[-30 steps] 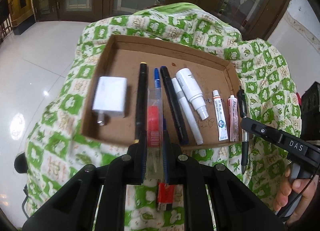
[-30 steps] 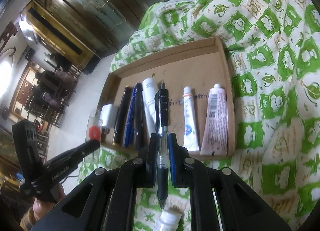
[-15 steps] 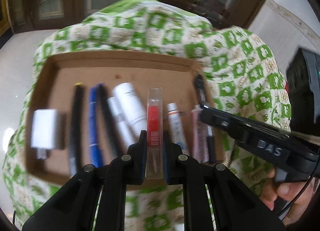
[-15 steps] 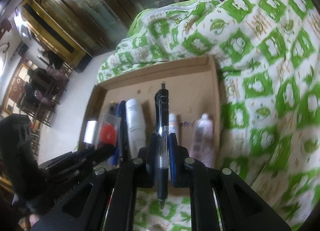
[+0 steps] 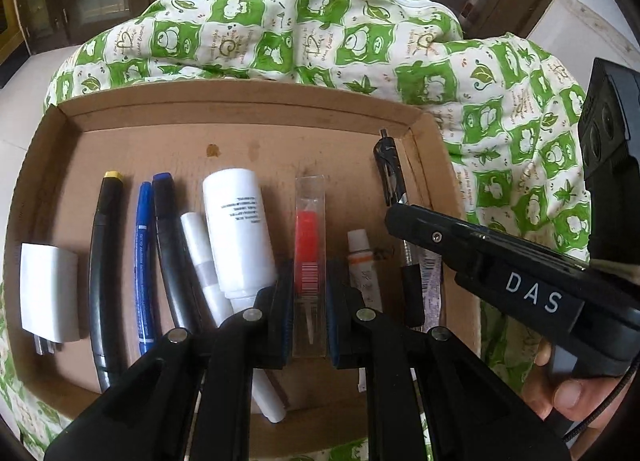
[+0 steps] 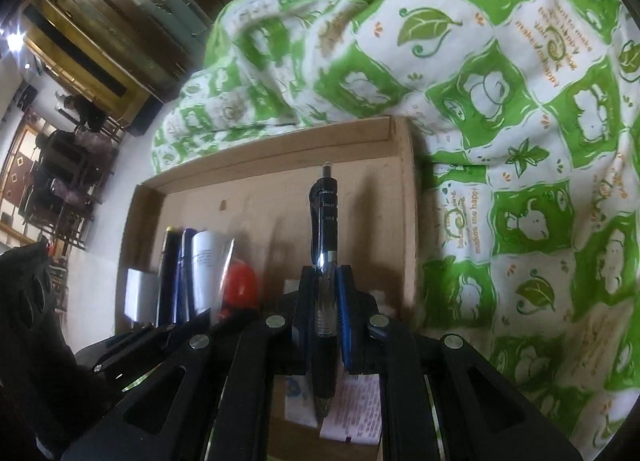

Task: Organize rigid objects
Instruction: 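Lower the clear pen into the tray and open the right tool, then move the right tool back to the quilt and grasp the white pill bottle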

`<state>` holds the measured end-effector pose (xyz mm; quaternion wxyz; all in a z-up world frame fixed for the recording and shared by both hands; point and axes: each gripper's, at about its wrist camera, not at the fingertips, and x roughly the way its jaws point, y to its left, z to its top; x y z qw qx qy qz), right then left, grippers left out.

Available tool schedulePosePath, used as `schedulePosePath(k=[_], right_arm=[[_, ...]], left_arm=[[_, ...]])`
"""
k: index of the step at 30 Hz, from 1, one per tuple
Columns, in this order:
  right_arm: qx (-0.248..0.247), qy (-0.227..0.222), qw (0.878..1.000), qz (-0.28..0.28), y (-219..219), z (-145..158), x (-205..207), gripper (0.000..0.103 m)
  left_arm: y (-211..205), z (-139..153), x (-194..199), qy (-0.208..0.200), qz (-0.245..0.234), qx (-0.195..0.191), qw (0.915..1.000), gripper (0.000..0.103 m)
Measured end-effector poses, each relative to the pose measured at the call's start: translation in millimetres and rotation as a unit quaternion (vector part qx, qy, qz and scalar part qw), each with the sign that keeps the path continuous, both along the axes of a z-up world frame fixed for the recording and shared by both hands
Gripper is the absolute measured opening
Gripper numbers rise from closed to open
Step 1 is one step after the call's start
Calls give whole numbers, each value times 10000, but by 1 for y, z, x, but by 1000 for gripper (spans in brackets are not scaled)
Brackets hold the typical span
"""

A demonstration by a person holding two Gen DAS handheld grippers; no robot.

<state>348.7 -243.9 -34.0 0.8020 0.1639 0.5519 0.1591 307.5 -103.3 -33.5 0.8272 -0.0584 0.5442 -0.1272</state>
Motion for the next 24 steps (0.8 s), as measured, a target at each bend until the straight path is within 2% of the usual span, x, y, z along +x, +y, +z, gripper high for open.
schedulePosePath(k=[3,5,7,11,13,15,17,20,24], right_arm=[[80,-43,10000,-18,-3,0,1,11],[82,-45,9999,-54,-3,-1,1,16],[190,-65,9997,-130,-7,0,-2,37],[398,-204,9987,-249,-14,11,-17,40],[773,-207,9960,-385,-21,18,-36,41],[1049,-258,9931,-453,-24,23,-57,48],[1072,-333,9929,-387,-20,28,-74,49],[1100,-382,9931,-134,-8,32,-103,49],[1110,-267,9934,140,5,29,-130,50]], left_arm=[[2,0,0,2,83,14,10000,12],[6,-1,0,67,145,-81,9998,13],[12,-2,-3,137,170,-160,9996,16],[25,12,-27,-52,256,-157,9995,19],[31,21,-45,-269,301,40,9992,26],[38,30,-68,-521,346,246,9977,41],[48,37,-91,-702,379,352,9962,42],[63,43,-116,-723,455,374,9956,42],[89,38,-151,-582,893,214,9941,53]])
